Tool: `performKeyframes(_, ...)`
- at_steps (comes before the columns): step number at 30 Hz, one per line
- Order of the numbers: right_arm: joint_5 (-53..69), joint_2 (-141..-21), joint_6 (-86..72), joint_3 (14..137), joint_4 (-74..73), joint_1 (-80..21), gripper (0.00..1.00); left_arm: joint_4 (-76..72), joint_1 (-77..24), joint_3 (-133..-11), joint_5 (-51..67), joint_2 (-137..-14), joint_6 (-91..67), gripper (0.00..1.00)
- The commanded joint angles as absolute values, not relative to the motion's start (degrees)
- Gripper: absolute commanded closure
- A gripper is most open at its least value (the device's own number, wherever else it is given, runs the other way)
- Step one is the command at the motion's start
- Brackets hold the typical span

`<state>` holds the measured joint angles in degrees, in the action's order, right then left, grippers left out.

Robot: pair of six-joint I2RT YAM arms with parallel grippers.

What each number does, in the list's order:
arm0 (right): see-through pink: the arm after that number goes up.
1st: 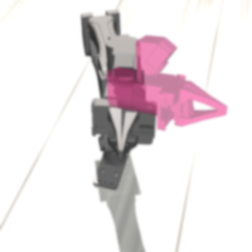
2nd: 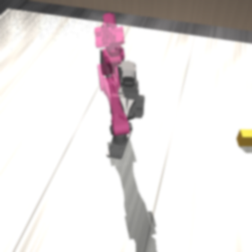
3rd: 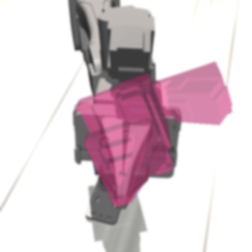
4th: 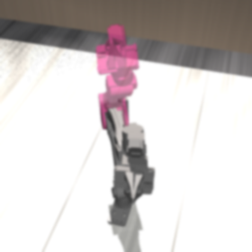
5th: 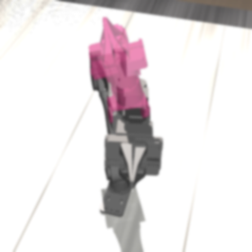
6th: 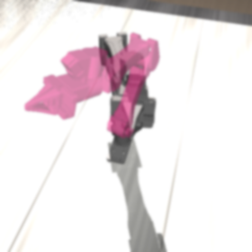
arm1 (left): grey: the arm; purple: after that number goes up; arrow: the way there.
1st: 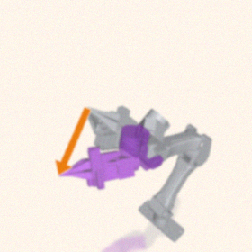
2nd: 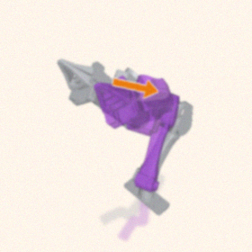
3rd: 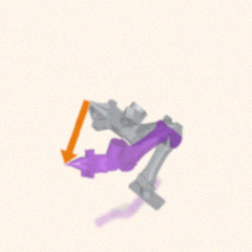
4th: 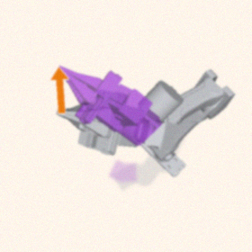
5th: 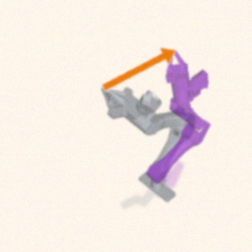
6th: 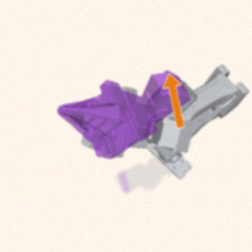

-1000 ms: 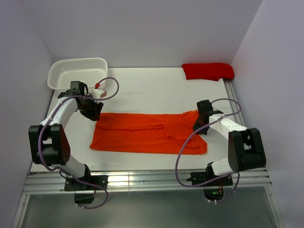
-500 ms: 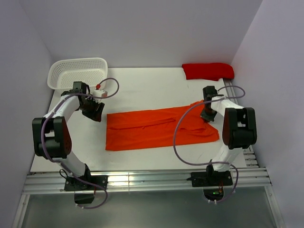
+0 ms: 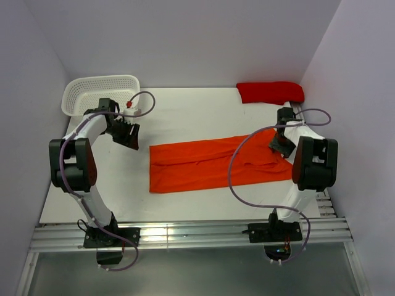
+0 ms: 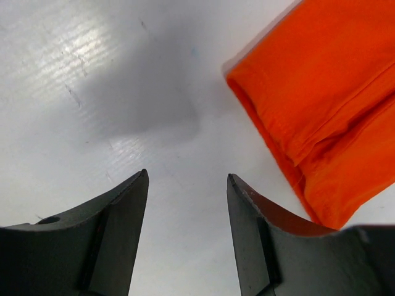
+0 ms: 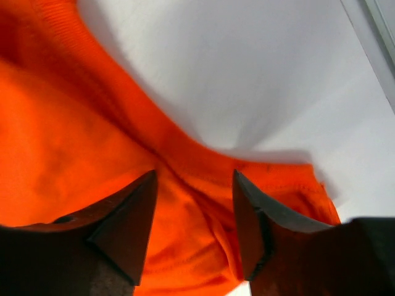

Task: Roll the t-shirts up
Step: Fold the tshirt, then roll the tshirt

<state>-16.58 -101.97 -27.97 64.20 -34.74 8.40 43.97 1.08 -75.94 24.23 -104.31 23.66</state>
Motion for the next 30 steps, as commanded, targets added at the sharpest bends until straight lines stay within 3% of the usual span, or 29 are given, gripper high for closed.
performKeyframes(1, -15.5, -93.9, -28.4, 63.3, -36.4, 8.3, 0.4, 44.4, 0.8, -79.5, 29.5, -105.2, 21.4, 0.41)
performKeyframes(4, -14.0, -86.0, -30.9, 61.1, -37.6, 7.7, 0.4, 44.5, 0.9, -80.4, 30.6, -106.3, 19.6, 0.41)
performKeyframes(8, -14.0, -75.5, -37.6, 58.7, -39.2, -0.3, 0.41, 42.8, 0.8, -81.0, 32.2, -107.8, 16.5, 0.4)
performKeyframes(14, -16.4, -73.1, -53.7, 58.5, -38.6, -27.3, 0.52, 41.6, 0.8, -81.7, 34.6, -110.6, 13.2, 0.4)
performKeyframes(22, -21.7, -92.0, -63.3, 73.9, -40.1, -54.6, 0.55, 39.1, 0.5, -78.8, 38.7, -110.9, 12.0, 0.39)
performKeyframes(30, -19.9, -112.4, -63.4, 96.3, -43.5, -65.4, 0.55, 40.5, 0.4, -78.5, 40.9, -112.2, 14.2, 0.38)
